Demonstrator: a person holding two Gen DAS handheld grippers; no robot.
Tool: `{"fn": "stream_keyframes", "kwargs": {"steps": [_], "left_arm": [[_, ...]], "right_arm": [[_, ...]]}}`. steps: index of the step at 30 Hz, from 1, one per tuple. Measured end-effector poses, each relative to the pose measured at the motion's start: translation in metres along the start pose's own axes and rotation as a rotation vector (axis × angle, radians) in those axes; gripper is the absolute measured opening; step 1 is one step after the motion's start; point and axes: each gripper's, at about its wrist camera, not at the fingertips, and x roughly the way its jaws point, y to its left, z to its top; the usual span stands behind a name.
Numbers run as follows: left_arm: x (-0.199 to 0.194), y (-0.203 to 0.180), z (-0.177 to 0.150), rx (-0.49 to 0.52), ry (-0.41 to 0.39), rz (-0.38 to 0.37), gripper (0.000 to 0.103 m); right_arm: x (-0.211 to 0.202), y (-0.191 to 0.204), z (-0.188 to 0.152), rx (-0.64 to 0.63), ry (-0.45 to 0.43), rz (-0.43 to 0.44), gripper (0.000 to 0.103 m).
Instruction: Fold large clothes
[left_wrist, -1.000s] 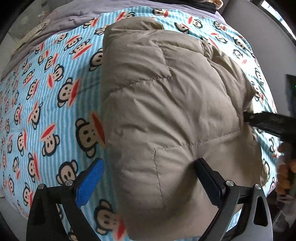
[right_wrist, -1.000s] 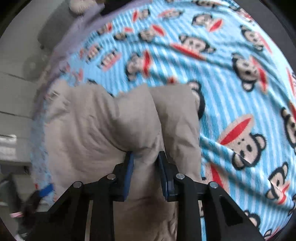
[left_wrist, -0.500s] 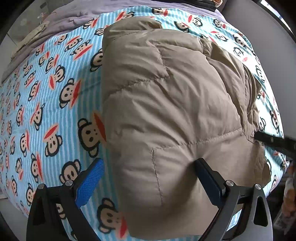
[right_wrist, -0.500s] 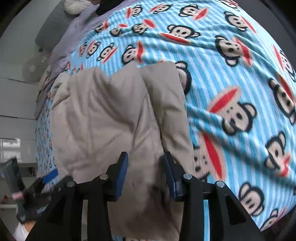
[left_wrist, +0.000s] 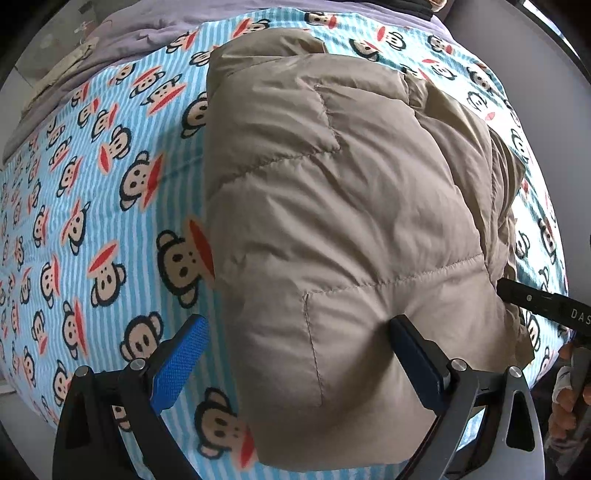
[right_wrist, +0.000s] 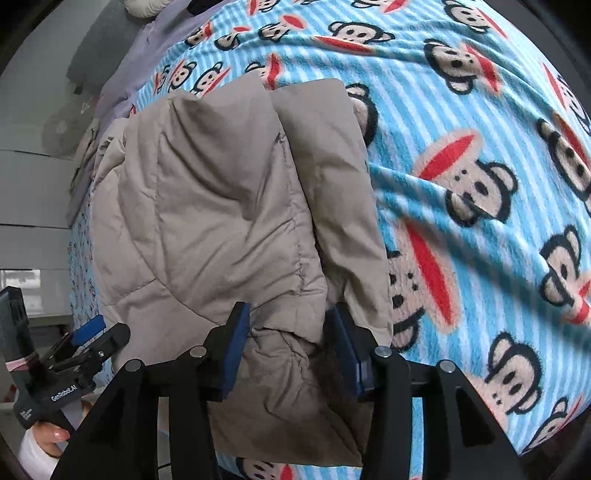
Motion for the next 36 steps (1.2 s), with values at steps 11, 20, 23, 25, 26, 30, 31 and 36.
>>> {"fn": "stream_keyframes", "kwargs": {"steps": [11, 20, 23, 25, 26, 30, 31, 36], "left_arm": [[-0.009, 0.020, 0.005, -0.057, -0.038, -0.041, 0.102], [0.004, 0.046, 0.017, -0.143, 0.029, -0.154, 0.102], [0.004, 0.060, 0.026, -0.154, 0.005, -0.201, 0.102], [0.009, 0.071, 0.032, -0.164, 0.008, -0.263, 0.102], [0.019, 0.079, 0.036, -0.175, 0.036, -0.347, 0.102], [0.057, 0.099, 0.043, -0.240, 0.141, -0.609, 0.102], [0.065, 0.100, 0.044, -0.244, 0.152, -0.658, 0.102], [0.101, 0.102, 0.049, -0.252, 0.180, -0.802, 0.102]], "right_arm": [[-0.026, -0.006, 0.009, -0.030, -0.040, -0.001, 0.061], [-0.034, -0.025, 0.024, -0.048, -0.080, -0.005, 0.103], [-0.030, -0.032, 0.028, -0.043, -0.085, 0.040, 0.103], [-0.024, -0.038, 0.034, -0.032, -0.064, 0.090, 0.103], [-0.020, -0.040, 0.036, -0.028, -0.043, 0.114, 0.103], [0.003, -0.047, 0.047, -0.017, 0.050, 0.206, 0.103], [0.011, -0.049, 0.050, -0.012, 0.079, 0.232, 0.103], [0.046, -0.048, 0.064, -0.011, 0.195, 0.348, 0.103]]}}
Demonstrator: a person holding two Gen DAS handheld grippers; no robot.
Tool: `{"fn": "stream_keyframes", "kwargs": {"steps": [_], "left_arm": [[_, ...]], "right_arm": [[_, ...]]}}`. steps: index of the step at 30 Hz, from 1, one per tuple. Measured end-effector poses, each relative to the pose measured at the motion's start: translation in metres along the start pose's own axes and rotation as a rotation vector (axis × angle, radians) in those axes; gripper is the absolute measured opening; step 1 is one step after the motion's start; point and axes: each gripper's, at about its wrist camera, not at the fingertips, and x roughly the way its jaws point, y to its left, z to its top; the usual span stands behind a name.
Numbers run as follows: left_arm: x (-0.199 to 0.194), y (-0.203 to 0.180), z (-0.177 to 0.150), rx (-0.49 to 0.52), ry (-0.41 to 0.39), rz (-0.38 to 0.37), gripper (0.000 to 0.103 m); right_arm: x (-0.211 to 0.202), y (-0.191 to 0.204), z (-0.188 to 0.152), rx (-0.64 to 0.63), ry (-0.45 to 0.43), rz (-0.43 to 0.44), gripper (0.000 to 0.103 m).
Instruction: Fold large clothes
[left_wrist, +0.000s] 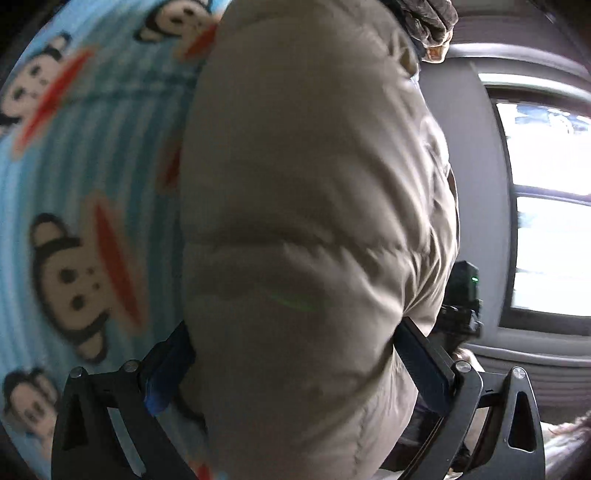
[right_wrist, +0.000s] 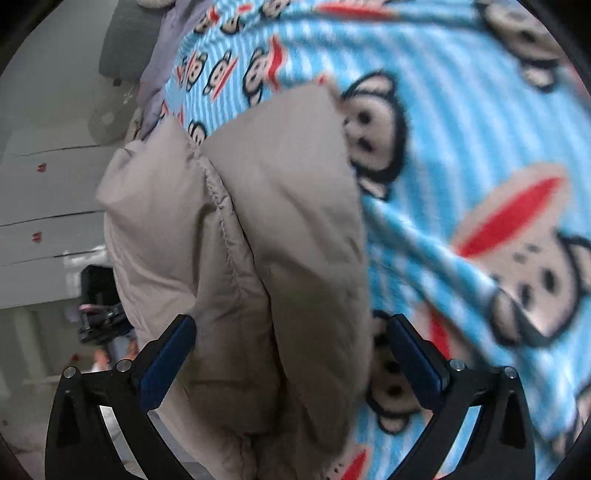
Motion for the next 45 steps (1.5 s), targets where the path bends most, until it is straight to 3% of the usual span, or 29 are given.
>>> {"fn": "stream_keyframes", "kwargs": {"steps": [8, 14, 16, 18, 22, 29, 33, 38, 45], "left_arm": [[0.039, 0.015, 0.014, -0.061, 0.037, -0.116, 0.103], [0.038, -0.002, 0.011, -0.054, -0.004, -0.079, 0.102], [0.034, -0.011, 0.009, -0.036, -0.021, -0.070, 0.098], [0.029, -0.021, 0.007, -0.014, -0.032, -0.071, 0.098], [0.019, -0.039, 0.002, 0.041, -0.037, -0.089, 0.098], [-0.026, -0.046, 0.007, 0.099, -0.061, -0.137, 0.098], [-0.063, -0.032, 0.013, 0.132, -0.076, -0.138, 0.098], [-0.120, 0.008, 0.034, 0.148, -0.080, -0.124, 0.098], [-0.186, 0.079, 0.065, 0.121, -0.096, -0.051, 0.098]], "right_arm": [[0.038, 0.006, 0.027, -0.037, 0.076, 0.127, 0.103], [0.043, 0.007, 0.028, 0.023, 0.048, 0.137, 0.103], [0.042, 0.008, 0.025, 0.055, 0.048, 0.153, 0.098], [0.036, 0.007, 0.021, 0.068, 0.044, 0.182, 0.080], [0.024, 0.021, 0.013, 0.044, 0.022, 0.225, 0.069], [0.014, 0.068, -0.003, -0.013, -0.033, 0.265, 0.068], [0.030, 0.110, -0.009, -0.038, -0.062, 0.273, 0.068], [0.070, 0.160, -0.016, -0.050, -0.095, 0.276, 0.068], [0.166, 0.226, -0.005, -0.046, -0.083, 0.247, 0.068]]}}
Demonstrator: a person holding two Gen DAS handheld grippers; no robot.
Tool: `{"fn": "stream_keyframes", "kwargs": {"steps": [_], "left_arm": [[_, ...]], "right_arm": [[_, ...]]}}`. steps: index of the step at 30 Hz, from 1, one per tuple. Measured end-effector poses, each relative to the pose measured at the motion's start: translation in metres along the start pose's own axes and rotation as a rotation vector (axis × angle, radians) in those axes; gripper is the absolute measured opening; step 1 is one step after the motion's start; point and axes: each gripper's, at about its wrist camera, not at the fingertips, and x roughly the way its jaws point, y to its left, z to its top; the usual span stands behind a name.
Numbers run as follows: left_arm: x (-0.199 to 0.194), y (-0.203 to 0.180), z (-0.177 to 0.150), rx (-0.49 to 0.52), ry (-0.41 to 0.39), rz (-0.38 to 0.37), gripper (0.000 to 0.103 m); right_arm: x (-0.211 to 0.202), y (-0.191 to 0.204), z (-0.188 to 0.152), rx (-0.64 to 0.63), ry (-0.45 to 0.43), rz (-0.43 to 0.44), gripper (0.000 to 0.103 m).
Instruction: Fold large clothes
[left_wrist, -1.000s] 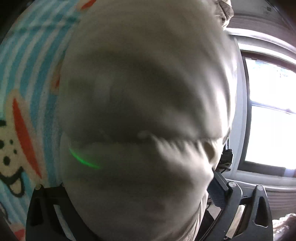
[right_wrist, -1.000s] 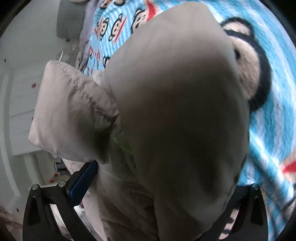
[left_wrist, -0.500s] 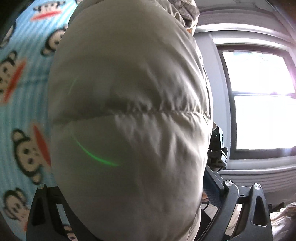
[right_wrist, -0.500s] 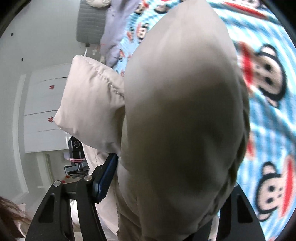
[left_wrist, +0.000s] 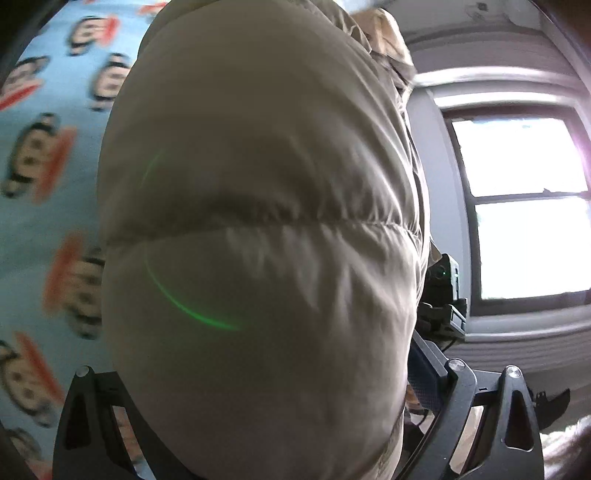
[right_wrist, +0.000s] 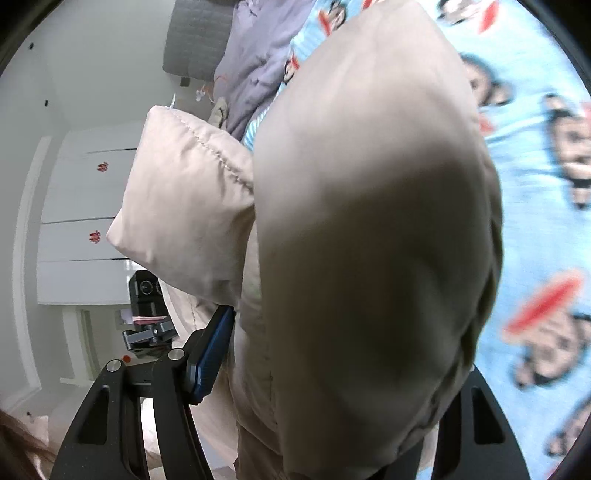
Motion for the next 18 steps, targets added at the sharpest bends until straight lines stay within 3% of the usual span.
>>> {"fn": "stream_keyframes", "kwargs": {"steps": [4, 7, 11, 15, 16, 17, 18], "left_arm": [[-0.013, 0.047, 0.011, -0.047, -0.012, 0.045, 0.098], [-0.007, 0.089, 0.015, -0.141, -0.008, 0.068, 0.098], [-0.002, 0.111, -0.003, -0.204, -0.029, 0.082, 0.102], [-0.033, 0.084, -0.023, -0.145, -0.134, 0.269, 0.102], [-0.068, 0.089, -0.010, -0.122, -0.172, 0.326, 0.101], [-0.079, 0.076, -0.015, -0.087, -0.222, 0.395, 0.098], [-0.090, 0.063, -0.016, -0.047, -0.266, 0.455, 0.089]], "right_arm": [[0.053, 0.007, 0.007, 0.010, 0.042, -0.046, 0.068], [0.086, 0.002, 0.014, 0.034, 0.073, -0.101, 0.068], [0.097, -0.007, 0.011, 0.072, 0.089, -0.168, 0.072], [0.079, 0.006, 0.000, 0.037, 0.072, -0.285, 0.073], [0.067, 0.012, -0.004, 0.013, 0.056, -0.328, 0.073], [0.057, 0.018, -0.010, -0.012, 0.035, -0.366, 0.073], [0.040, 0.025, -0.012, -0.031, 0.012, -0.405, 0.073]]}}
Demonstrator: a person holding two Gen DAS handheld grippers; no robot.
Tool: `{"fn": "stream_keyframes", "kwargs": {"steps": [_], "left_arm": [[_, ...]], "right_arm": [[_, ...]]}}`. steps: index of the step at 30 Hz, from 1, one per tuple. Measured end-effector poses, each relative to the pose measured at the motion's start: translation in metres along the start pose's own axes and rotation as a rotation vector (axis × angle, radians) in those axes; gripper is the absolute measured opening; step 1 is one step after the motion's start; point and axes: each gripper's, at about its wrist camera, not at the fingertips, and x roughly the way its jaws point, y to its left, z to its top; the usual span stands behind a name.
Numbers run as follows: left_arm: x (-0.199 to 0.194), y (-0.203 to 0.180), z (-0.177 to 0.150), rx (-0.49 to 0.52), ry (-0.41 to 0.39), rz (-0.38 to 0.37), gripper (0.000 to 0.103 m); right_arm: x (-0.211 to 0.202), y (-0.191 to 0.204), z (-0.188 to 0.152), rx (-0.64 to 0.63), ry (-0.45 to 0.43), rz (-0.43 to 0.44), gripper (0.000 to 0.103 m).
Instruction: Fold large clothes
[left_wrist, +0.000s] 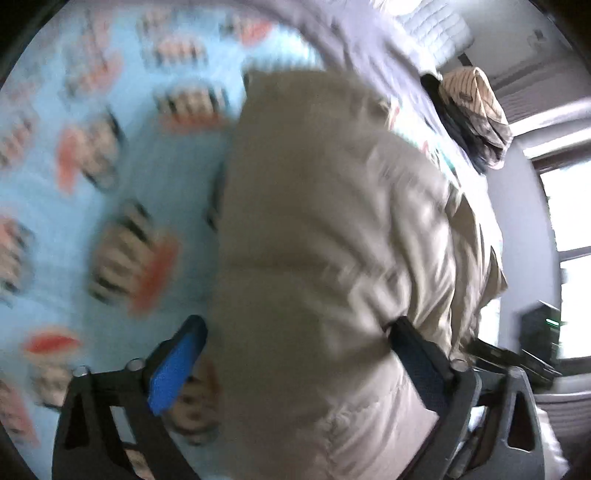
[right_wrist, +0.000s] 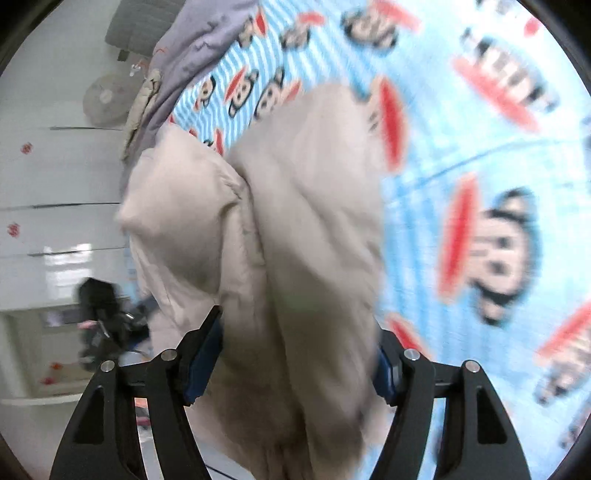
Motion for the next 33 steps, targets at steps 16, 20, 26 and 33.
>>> {"fn": "stream_keyframes", "kwargs": {"steps": [16, 20, 26, 33], "left_arm": [[0.112, -0.174, 0.071, 0.405, 0.053, 0.083, 0.046], [0.132, -0.189, 0.057, 0.461, 0.049, 0.148, 0.046], [0.147, -0.192, 0.051, 0.501, 0.047, 0.193, 0.046], [0.134, -0.195, 0.048, 0.518, 0.047, 0.205, 0.046]], "right_arm": [[0.004, 0.025, -0.077, -0.125, -0.048, -0.230, 0.014], [0.020, -0.016, -0.079, 0.024, -0.060, -0.183, 0.004], [0.040, -0.008, -0.077, -0.070, -0.058, -0.260, 0.003], [0.047, -0.003, -0.070, -0.070, -0.038, -0.271, 0.003]]}}
